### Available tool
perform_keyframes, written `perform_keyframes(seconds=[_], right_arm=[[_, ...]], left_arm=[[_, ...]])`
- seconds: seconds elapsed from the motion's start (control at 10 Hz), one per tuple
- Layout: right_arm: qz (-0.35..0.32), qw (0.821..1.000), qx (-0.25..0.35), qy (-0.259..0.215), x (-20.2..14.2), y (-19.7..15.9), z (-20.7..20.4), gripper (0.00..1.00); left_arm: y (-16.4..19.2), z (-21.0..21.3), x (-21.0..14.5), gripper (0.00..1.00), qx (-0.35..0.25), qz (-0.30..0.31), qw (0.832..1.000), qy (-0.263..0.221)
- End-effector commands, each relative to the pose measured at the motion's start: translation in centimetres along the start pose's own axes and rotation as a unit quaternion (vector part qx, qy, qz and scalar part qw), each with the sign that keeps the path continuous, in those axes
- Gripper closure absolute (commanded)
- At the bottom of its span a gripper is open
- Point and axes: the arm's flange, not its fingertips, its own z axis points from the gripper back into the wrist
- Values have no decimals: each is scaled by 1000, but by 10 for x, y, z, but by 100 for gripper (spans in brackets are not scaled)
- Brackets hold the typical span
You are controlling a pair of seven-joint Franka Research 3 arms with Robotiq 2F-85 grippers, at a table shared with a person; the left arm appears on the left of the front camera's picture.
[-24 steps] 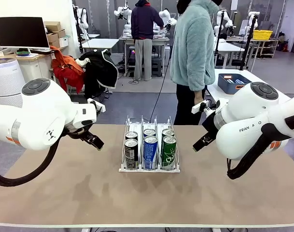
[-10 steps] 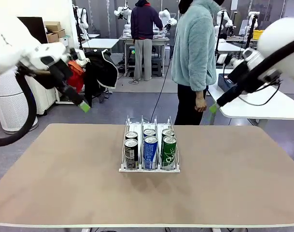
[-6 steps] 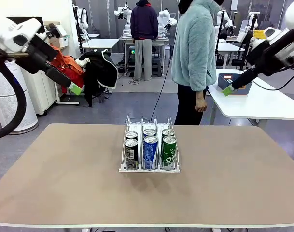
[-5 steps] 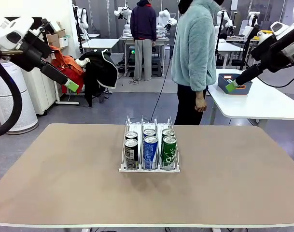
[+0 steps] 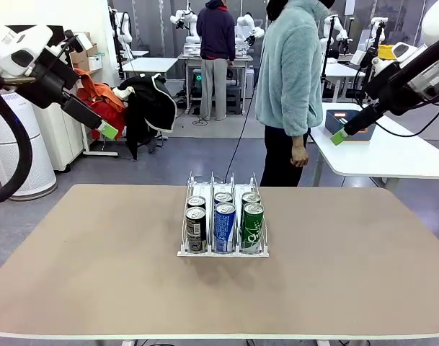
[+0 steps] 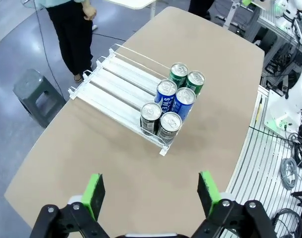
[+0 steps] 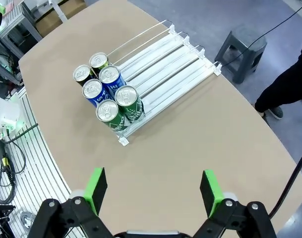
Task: Fill the beverage cans into the dispenser.
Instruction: Pick up the Pepsi coke handed by the human.
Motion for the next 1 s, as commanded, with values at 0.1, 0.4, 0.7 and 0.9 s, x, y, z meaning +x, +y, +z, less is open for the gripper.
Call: perform_keyframes(seconds=[0.1,0.4,0.7,0.9], right_arm=[[29,999,-24,8,9,-4,45,0],[59,998,-6,0,23,-3,94,0],[64,997,-15,-39,33,-4,154,0],[63,995,-47,-55,33,1,184,0]], left_arm=[[3,45,9,0,-57,-56,996,42],[1,81,20,0,-15,-78,995,57],[0,109,26,0,47,-73,996,36],[-2,112,28,0,129,-47,990,42]])
